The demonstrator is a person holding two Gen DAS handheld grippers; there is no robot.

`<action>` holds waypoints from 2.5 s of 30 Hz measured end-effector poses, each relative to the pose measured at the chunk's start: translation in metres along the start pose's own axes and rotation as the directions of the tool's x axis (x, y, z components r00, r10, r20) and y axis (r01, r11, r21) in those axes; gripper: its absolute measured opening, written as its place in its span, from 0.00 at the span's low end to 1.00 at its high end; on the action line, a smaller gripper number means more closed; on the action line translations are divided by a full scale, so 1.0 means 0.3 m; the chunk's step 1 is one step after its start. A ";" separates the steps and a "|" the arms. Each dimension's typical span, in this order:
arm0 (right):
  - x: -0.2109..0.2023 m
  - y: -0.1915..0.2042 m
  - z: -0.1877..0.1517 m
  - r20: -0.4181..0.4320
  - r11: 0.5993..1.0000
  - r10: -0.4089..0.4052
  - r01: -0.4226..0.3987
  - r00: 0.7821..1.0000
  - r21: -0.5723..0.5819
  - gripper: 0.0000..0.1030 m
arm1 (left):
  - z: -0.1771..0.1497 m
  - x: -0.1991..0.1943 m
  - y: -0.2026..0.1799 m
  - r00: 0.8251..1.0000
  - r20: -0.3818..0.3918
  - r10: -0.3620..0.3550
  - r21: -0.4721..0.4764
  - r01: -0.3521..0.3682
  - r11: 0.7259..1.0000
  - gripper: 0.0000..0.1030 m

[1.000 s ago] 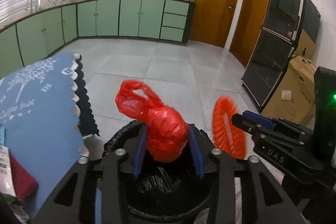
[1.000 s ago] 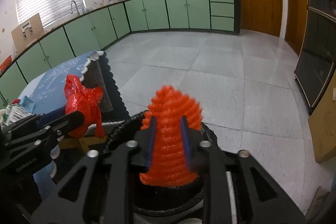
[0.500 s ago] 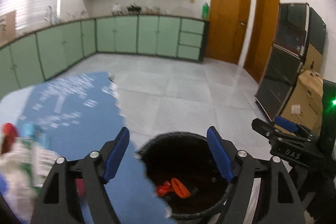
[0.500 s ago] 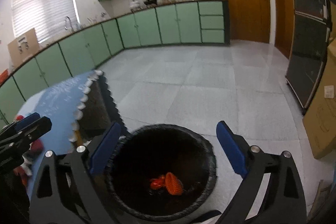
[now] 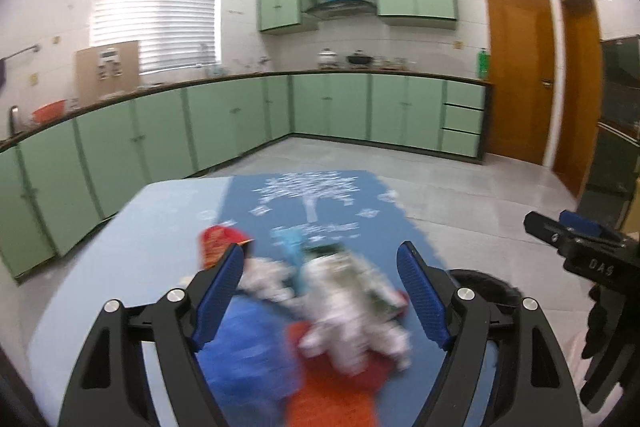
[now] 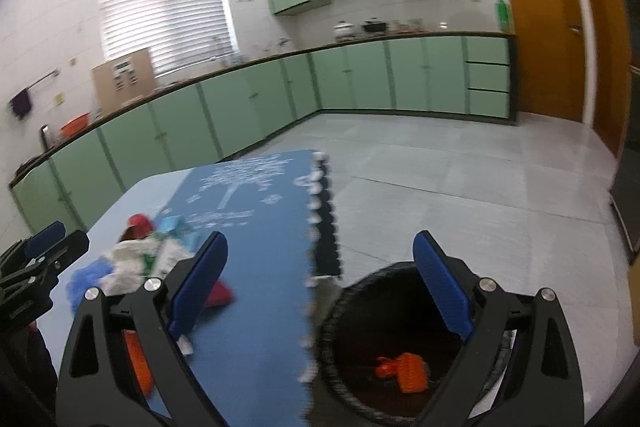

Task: Collect trash
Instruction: 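Return both tools to the table and grasp the blue bath puff with the left tool, then grasp the white tissue with the right tool while the left tool holds the blue puff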

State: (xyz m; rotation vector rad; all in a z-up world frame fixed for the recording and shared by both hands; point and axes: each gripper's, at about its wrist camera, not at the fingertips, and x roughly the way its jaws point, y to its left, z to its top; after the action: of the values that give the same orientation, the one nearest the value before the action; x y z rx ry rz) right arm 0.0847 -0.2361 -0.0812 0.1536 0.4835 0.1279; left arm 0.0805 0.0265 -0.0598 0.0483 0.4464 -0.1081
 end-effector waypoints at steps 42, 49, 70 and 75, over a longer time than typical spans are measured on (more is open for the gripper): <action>0.038 0.506 -0.083 -0.111 0.936 0.275 -0.292 0.955 -0.198 0.49 | -0.130 -0.012 0.239 0.992 -0.034 0.121 -0.135 -0.124 0.983 0.26; 0.084 0.564 -0.109 -0.153 0.929 0.268 -0.297 0.951 -0.219 0.37 | -0.150 -0.007 0.274 0.986 -0.059 0.156 -0.140 -0.163 0.977 0.26; -0.031 0.633 0.004 -0.074 0.878 0.388 -0.393 0.919 -0.274 0.05 | -0.132 -0.052 0.290 0.985 -0.028 0.173 -0.169 -0.175 0.970 0.26; -0.077 0.598 0.061 -0.033 0.885 0.398 -0.393 0.917 -0.252 0.05 | -0.096 -0.088 0.263 0.986 0.009 0.165 -0.157 -0.161 0.974 0.26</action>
State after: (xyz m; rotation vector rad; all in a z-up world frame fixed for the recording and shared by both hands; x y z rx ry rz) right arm 0.0577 -0.0659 -0.0230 -0.0004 0.4063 0.5880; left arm 0.0534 0.1093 -0.0726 -0.0704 0.4256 0.0881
